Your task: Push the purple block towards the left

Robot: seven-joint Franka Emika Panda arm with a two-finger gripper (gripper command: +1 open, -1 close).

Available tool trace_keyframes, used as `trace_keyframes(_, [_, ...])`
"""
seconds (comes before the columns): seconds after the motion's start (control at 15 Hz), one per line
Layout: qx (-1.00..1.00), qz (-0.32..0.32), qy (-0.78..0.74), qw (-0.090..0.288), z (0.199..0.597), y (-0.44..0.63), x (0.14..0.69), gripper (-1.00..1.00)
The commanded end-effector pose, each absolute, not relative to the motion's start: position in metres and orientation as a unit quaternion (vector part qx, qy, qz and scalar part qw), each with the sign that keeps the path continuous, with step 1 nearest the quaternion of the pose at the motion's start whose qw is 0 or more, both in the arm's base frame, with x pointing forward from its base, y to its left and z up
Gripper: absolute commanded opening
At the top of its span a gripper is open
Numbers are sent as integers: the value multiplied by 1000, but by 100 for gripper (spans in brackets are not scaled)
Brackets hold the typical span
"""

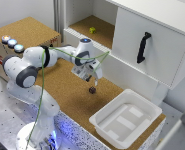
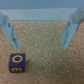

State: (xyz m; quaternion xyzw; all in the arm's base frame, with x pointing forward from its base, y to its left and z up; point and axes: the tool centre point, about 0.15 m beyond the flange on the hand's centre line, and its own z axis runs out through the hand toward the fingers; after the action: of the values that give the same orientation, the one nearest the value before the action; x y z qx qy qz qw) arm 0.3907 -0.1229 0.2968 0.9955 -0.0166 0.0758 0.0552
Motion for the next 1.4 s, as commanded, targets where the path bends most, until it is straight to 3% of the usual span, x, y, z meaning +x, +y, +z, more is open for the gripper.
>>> trace_keyframes(0.0, [996,66,35,51,239,-143,426,-100])
trace_keyframes(0.53, [999,41,2,32,205,-121,411,-100])
trace_keyframes(1.33, [999,33,4,2,213,-38,381,-100])
